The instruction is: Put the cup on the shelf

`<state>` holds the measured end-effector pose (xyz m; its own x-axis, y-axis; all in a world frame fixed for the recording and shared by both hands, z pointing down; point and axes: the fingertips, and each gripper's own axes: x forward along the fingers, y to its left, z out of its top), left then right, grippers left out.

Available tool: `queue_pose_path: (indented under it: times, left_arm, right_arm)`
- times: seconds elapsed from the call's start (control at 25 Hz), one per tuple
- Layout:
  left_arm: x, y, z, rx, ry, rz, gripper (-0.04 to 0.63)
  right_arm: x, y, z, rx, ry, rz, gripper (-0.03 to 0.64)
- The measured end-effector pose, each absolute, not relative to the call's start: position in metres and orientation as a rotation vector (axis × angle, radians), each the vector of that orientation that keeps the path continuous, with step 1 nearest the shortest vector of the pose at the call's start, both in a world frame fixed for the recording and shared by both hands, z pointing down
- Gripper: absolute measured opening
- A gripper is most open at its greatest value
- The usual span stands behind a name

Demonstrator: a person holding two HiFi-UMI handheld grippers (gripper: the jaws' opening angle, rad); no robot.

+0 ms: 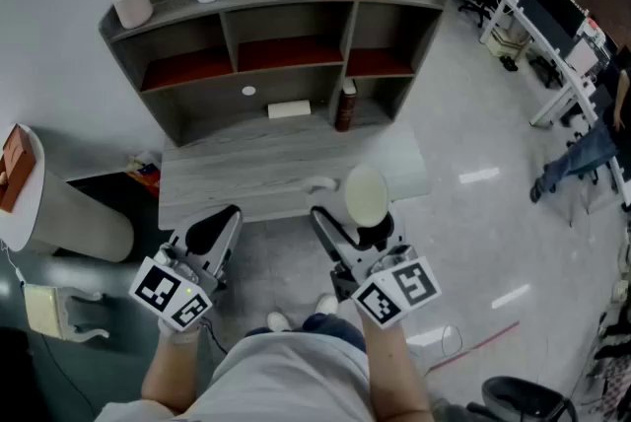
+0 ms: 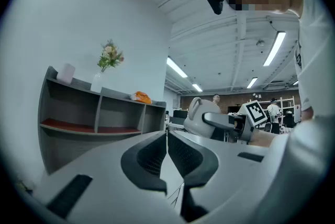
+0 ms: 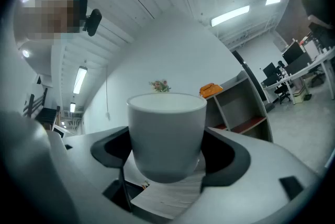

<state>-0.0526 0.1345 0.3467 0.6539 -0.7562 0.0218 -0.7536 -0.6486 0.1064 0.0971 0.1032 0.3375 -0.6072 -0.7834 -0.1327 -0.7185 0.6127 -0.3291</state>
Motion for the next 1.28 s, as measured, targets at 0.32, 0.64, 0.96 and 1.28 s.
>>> queue_pose_path:
  times: [0.32, 0.64, 0.96, 1.28]
  left_arm:
    - [-0.021, 0.117, 0.348, 2.740, -1.279, -0.033, 0.021]
    - [0.023, 0.096, 0.352, 2.719, -1.346, 0.016, 0.021]
    - [0.046, 0.080, 0.366, 2.672, -1.390, 0.053, 0.021]
    - [0.032, 0.038, 0.375, 2.641, -1.404, 0.038, 0.021]
  right_arm:
    - [0.127, 0.086, 0.339, -1.194, 2.566, -0.378, 0.394]
    - [0.168, 0.064, 0.342, -1.133, 2.578, -0.387, 0.394]
    - [0.189, 0.037, 0.357, -1.110, 2.619, -0.406, 0.394]
    - [0.176, -0.006, 0.369, -1.119, 2.660, -0.421, 0.394]
